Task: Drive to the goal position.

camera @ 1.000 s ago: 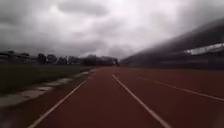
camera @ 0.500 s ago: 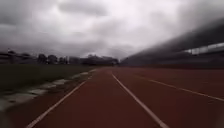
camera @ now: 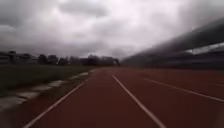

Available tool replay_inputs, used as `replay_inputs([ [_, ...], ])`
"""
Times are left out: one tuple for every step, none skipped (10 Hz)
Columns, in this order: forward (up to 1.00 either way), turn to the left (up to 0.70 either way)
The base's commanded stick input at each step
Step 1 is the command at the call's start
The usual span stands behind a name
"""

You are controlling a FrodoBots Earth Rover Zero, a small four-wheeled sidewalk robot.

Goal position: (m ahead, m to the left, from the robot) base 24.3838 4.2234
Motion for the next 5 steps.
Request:
replay_inputs([
  [0.7, 0.0],
  [0.7, 0.0],
  [0.7, 0.0],
  [0.7, 0.0],
  [0.7, 0.0],
])
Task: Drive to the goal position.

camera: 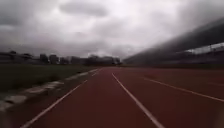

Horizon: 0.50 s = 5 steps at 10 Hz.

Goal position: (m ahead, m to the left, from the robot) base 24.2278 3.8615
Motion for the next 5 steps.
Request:
replay_inputs([
  [0.7, 0.0],
  [0.7, 0.0],
  [0.7, 0.0],
  [0.7, 0.0],
  [0.7, 0.0],
])
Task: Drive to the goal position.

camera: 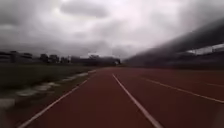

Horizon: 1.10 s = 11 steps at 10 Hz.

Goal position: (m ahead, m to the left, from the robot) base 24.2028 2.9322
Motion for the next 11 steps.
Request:
replay_inputs([
  [0.7, 0.0],
  [0.7, 0.0],
  [0.7, 0.0],
  [0.7, 0.0],
  [0.7, 0.0],
  [0.7, 0.0],
  [0.7, 0.0],
  [0.7, 0.0],
  [0.7, 0.0],
  [0.7, 0.0],
  [0.7, 0.0],
])
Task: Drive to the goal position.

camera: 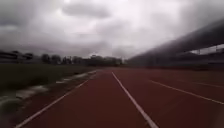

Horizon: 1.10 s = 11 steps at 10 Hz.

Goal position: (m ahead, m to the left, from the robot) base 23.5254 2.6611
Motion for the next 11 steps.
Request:
replay_inputs([
  [0.7, 0.0],
  [0.7, 0.0],
  [0.7, -0.35],
  [0.7, -0.35],
  [0.7, -0.11],
  [0.7, -0.25],
  [0.7, 0.0],
  [0.7, 0.0],
  [0.7, 0.0],
  [0.7, 0.0],
  [0.7, 0.0],
])
